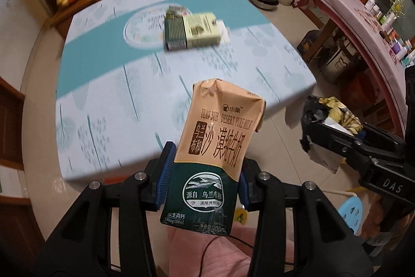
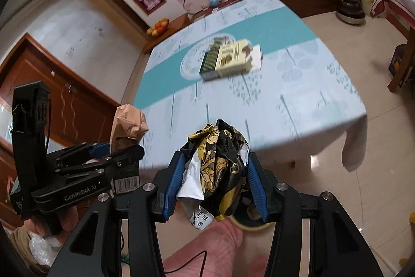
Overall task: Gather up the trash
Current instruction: 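Carry the milk carton and gold wrapper down over the floor bin, then open both tools to drop the carton and wrapper into the bin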
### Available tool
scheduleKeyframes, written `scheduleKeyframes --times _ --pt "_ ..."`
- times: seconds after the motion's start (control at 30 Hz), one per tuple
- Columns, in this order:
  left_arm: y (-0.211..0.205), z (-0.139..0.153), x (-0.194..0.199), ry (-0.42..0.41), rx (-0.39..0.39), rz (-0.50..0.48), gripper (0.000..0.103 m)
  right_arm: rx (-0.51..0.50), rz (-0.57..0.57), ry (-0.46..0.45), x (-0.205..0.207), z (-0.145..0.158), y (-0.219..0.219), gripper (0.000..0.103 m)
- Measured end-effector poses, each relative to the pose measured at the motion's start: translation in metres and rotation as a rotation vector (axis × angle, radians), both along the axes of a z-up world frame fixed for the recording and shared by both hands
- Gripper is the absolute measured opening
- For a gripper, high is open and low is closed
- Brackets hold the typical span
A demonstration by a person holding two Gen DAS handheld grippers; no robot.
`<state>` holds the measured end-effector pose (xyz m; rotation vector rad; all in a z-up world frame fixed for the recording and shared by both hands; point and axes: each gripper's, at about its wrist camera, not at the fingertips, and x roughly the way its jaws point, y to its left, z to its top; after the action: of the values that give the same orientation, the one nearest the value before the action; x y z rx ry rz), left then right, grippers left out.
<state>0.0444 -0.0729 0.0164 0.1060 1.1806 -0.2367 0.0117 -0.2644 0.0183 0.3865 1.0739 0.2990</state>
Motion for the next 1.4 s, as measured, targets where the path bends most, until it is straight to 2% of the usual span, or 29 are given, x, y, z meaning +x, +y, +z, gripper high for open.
scheduleKeyframes --times 0.13,0.23,0.37,0.57,0.93,1.2,1.4 --pt "-0.006 -0.012 -0.037 0.007 0.027 0.002 0.039 -0.01 0.04 0.038 -0.034 -0.019 0.004 0.048" --pt "-0.007 -0.027 -0.055 0.027 0.019 0.011 0.039 -0.011 0.067 0.092 -0.055 -0.04 0.01 0.048" --pt "-0.005 -0.062 -0.067 0.064 0.019 0.034 0.039 -0.007 0.078 0.178 -0.077 -0.082 0.012 0.048" --pt "0.001 -0.141 -0.079 0.176 -0.008 0.072 0.039 -0.004 0.053 0.286 -0.091 -0.155 0.019 0.048" --pt "0.012 -0.286 -0.064 0.252 -0.019 0.119 0.04 -0.039 -0.019 0.414 -0.079 -0.32 0.036 0.048" --pt "0.03 -0.367 -0.035 0.266 -0.023 0.184 0.04 -0.052 -0.051 0.486 -0.051 -0.429 0.049 0.05" --pt "0.047 -0.408 -0.022 0.315 -0.037 0.154 0.041 -0.056 -0.054 0.519 -0.03 -0.484 0.066 0.052"
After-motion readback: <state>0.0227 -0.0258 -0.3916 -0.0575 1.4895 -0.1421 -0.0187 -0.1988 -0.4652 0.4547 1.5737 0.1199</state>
